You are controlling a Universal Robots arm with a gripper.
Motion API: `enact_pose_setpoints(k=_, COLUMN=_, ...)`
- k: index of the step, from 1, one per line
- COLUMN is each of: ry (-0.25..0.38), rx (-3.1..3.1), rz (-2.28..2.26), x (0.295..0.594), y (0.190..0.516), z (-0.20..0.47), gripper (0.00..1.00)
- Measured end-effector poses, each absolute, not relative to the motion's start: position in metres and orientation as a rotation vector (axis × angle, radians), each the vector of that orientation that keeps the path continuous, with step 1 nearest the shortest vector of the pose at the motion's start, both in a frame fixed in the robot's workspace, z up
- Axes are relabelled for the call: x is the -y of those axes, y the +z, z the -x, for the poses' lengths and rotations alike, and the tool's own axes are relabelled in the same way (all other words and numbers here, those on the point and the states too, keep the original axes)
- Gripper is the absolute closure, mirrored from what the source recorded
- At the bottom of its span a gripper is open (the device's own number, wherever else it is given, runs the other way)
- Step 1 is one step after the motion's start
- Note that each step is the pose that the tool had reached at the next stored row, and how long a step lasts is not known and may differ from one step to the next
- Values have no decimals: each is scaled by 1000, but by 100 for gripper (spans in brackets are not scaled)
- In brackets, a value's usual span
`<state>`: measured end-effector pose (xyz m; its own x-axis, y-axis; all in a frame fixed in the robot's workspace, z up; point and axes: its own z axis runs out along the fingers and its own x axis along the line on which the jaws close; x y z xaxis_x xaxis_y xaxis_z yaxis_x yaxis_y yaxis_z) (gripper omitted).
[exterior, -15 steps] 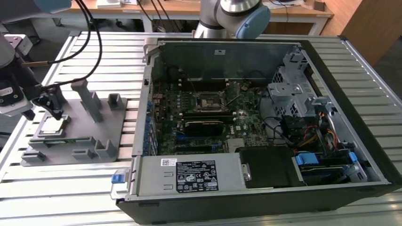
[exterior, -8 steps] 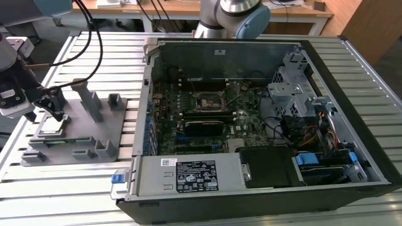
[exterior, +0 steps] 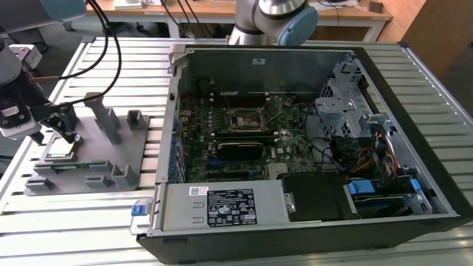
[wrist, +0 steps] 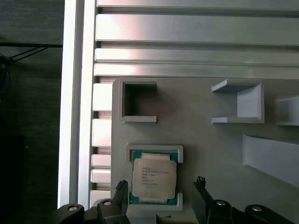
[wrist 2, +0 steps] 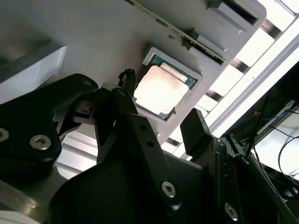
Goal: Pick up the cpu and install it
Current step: 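Pick up the cpu and move it towards the insertion slot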
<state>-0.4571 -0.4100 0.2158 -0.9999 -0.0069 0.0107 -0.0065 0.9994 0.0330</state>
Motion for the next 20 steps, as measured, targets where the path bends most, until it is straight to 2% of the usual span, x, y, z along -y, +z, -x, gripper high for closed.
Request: enact_pose_setpoints(k=20, ry=-50, rx=3132, rz=12, x=405, y=198, z=463, gripper=35)
